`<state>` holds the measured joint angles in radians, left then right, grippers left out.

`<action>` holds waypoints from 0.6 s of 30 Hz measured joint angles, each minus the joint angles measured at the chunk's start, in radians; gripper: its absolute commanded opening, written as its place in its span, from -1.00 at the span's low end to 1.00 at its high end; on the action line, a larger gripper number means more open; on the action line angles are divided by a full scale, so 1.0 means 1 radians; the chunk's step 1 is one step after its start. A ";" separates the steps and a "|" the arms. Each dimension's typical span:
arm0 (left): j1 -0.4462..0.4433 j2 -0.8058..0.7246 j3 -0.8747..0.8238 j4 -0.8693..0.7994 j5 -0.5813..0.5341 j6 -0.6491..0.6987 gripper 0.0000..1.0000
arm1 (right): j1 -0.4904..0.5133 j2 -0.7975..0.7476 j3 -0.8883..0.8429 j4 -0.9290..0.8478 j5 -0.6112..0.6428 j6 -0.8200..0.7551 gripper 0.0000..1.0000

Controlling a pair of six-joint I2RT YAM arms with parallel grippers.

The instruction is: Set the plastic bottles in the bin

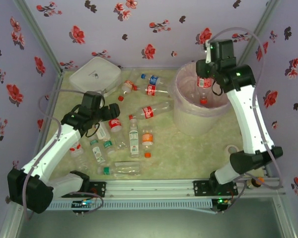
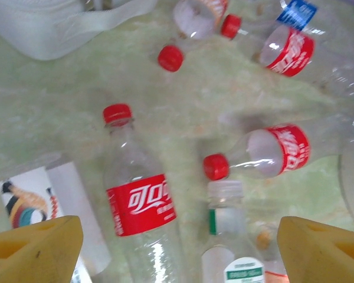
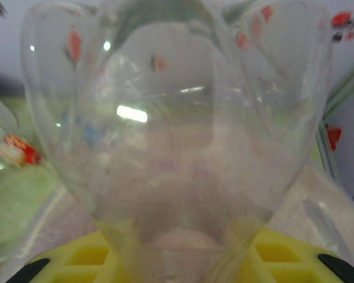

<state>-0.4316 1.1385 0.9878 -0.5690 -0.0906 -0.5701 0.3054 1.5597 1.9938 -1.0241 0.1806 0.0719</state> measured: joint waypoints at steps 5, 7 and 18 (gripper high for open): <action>0.009 0.001 -0.006 -0.063 -0.032 0.000 0.66 | -0.027 0.093 -0.004 -0.095 -0.005 -0.006 -0.87; 0.012 0.003 -0.006 -0.079 -0.040 0.000 0.65 | -0.040 0.130 -0.004 -0.130 -0.014 -0.006 -0.87; 0.023 0.004 -0.008 -0.140 -0.057 -0.001 0.64 | -0.108 0.272 -0.162 -0.131 -0.094 -0.016 -0.69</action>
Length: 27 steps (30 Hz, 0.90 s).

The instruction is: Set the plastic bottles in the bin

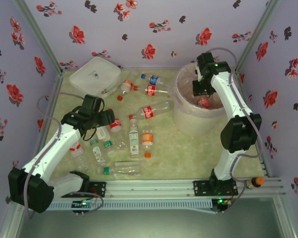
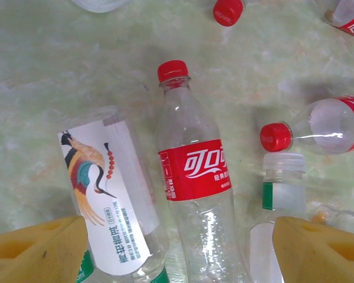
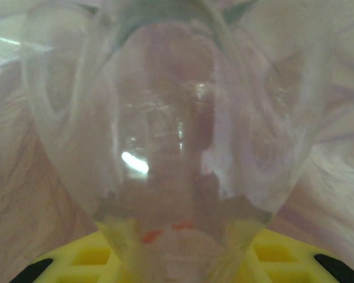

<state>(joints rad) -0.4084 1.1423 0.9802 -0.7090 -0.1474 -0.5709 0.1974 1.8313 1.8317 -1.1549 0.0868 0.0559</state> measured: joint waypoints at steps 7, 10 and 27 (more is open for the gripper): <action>0.005 -0.024 -0.002 -0.051 -0.004 -0.008 0.70 | -0.023 -0.013 -0.183 0.165 -0.070 0.031 0.06; 0.007 -0.027 -0.002 -0.087 -0.007 -0.012 0.75 | -0.025 -0.039 -0.205 0.191 -0.081 0.043 0.46; -0.069 -0.132 -0.008 -0.419 -0.037 -0.317 0.64 | -0.052 -0.316 -0.130 0.169 -0.183 0.051 0.99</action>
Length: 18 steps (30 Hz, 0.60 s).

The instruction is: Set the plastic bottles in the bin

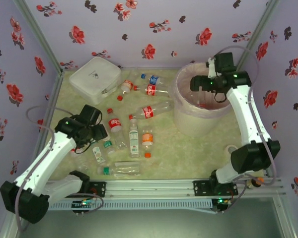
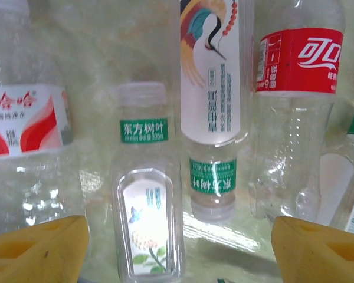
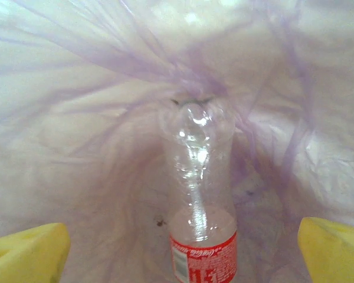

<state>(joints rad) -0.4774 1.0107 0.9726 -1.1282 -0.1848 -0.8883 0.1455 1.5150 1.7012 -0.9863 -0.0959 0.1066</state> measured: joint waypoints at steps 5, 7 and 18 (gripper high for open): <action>-0.112 -0.023 -0.068 -0.040 0.005 -0.127 0.84 | 0.000 -0.070 0.036 0.006 -0.035 0.018 0.99; -0.154 -0.010 -0.097 -0.051 0.006 -0.164 0.90 | 0.000 -0.093 0.036 0.018 -0.042 0.029 0.99; -0.192 0.026 -0.303 0.056 0.010 -0.272 0.77 | 0.000 -0.224 -0.001 0.117 -0.047 0.063 0.99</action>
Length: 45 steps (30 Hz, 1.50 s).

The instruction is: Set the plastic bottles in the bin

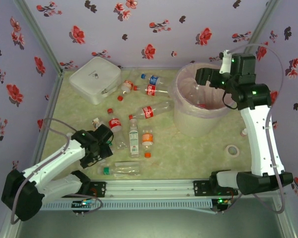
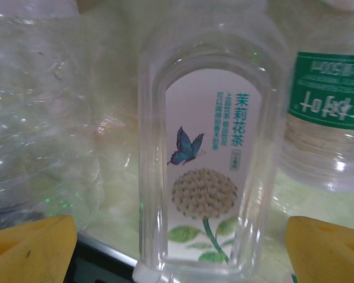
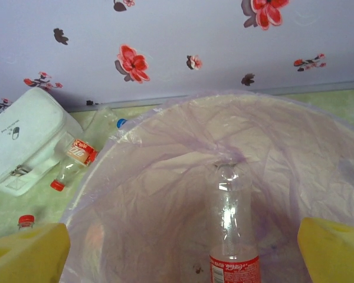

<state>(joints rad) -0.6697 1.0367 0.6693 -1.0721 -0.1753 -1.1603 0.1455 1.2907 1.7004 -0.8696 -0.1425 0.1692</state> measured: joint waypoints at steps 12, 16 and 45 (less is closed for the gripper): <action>0.000 0.045 -0.077 0.162 0.006 -0.042 0.22 | 0.000 -0.001 -0.026 0.027 -0.029 0.008 0.99; 0.000 0.042 -0.071 0.160 0.006 -0.042 0.13 | 0.000 -0.001 -0.027 0.047 -0.061 0.019 0.99; 0.019 0.243 0.465 0.899 0.321 0.564 -0.38 | 0.392 0.252 0.064 0.249 -0.281 0.214 0.59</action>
<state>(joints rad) -0.6502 1.2797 1.1347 -0.1730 0.1455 -0.5964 0.5377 1.5425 1.7649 -0.6201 -0.4232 0.3836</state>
